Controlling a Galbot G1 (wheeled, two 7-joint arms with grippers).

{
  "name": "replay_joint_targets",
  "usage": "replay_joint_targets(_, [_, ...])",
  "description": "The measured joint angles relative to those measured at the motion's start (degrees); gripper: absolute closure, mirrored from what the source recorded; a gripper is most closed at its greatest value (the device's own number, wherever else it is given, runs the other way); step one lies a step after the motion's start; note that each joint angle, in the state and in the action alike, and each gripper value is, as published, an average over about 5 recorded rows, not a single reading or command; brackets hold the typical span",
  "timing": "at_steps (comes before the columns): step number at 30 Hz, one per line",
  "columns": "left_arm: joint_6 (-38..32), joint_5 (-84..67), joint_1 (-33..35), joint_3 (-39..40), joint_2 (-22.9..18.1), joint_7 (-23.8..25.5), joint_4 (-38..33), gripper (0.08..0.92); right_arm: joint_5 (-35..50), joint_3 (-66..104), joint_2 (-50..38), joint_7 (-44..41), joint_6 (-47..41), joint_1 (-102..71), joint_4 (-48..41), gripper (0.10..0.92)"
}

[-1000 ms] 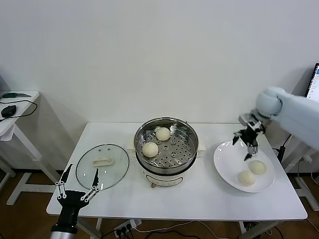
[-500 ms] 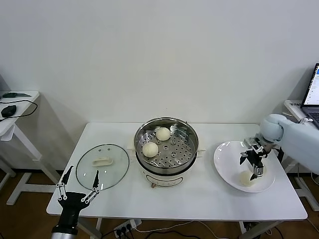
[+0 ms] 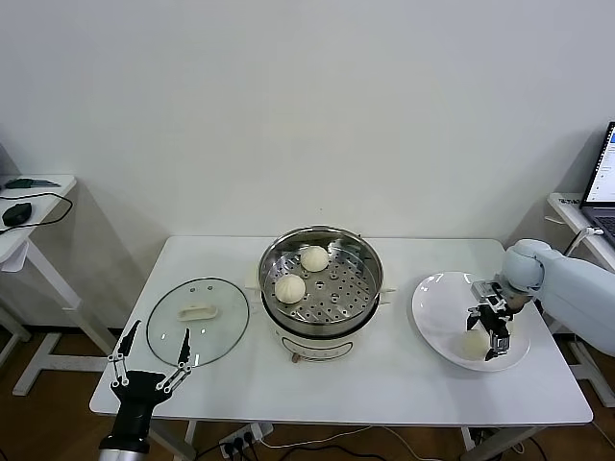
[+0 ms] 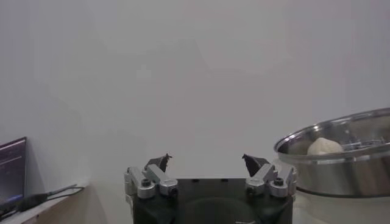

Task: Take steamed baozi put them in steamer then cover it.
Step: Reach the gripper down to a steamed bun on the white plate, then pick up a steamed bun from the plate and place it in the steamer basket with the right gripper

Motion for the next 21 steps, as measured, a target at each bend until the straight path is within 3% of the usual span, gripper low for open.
replay_joint_targets(7, [0.1,0.0,-0.3,0.3,0.0,-0.1,0.0,0.177,-0.3,0.5,0.1,0.5,0.1,-0.3,0.1,0.362])
replay_joint_targets(14, [0.2,0.0,-0.2,0.4,0.4,-0.1,-0.4,0.177,-1.1,0.6,-0.1,-0.3,1.9,2.1,1.5,0.372])
replay_joint_targets(21, [0.3,0.0,0.1,0.7,0.5,-0.2,-0.8,0.177,-2.1,0.9,1.6,-2.4,9.4,9.2,5.5,0.364])
